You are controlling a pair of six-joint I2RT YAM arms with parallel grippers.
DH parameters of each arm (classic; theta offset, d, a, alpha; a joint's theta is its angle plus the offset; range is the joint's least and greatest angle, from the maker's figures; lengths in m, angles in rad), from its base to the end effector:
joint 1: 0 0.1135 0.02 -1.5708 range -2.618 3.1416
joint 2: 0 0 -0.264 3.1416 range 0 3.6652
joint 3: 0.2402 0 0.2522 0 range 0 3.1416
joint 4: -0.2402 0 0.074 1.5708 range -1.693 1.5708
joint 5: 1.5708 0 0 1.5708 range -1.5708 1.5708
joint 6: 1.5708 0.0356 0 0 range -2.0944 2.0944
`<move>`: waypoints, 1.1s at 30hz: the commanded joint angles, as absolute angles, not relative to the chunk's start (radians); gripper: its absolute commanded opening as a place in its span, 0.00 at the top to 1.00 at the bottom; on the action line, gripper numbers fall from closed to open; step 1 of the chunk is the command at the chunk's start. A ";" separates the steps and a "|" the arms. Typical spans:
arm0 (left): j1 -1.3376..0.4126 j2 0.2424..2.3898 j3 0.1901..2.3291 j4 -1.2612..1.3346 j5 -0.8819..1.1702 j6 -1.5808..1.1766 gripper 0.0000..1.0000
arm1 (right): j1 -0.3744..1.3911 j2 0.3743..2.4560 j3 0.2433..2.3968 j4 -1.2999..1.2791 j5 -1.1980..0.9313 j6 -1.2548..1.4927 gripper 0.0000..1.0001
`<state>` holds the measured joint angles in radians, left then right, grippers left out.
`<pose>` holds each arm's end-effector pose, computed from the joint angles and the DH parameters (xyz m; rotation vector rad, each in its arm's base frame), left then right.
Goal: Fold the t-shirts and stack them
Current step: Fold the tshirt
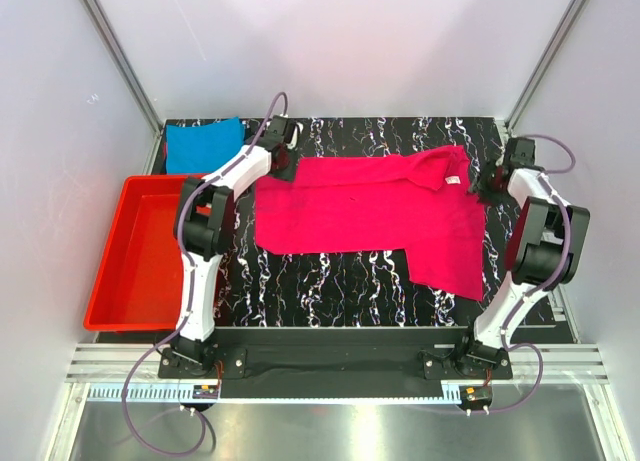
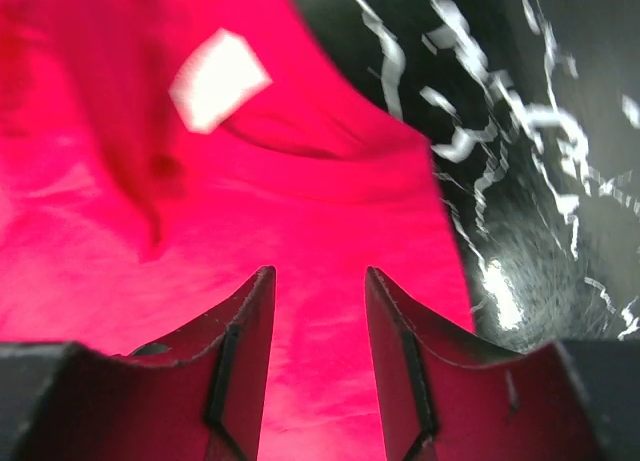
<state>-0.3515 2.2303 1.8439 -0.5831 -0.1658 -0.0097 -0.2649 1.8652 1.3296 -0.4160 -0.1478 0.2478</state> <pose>0.4649 -0.1642 0.1954 0.3648 2.4953 0.0657 0.3886 -0.1000 0.2038 0.5803 2.4487 0.1794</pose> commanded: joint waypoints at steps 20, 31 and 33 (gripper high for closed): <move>-0.290 2.243 2.017 -0.729 -0.097 -0.117 0.42 | -0.327 1.879 1.368 -0.351 -0.207 0.474 0.52; -0.304 2.028 1.750 -0.664 0.216 -0.245 0.37 | -0.203 2.060 1.650 -0.327 -0.167 0.557 0.41; -0.299 2.000 1.759 -0.699 0.198 -0.252 0.37 | -0.181 2.097 1.702 -0.336 -0.141 0.554 0.41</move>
<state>-0.2989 2.0876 1.7638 -0.7139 0.1402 -0.2169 -0.2062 2.0506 1.6249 -0.3462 -0.1940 0.5289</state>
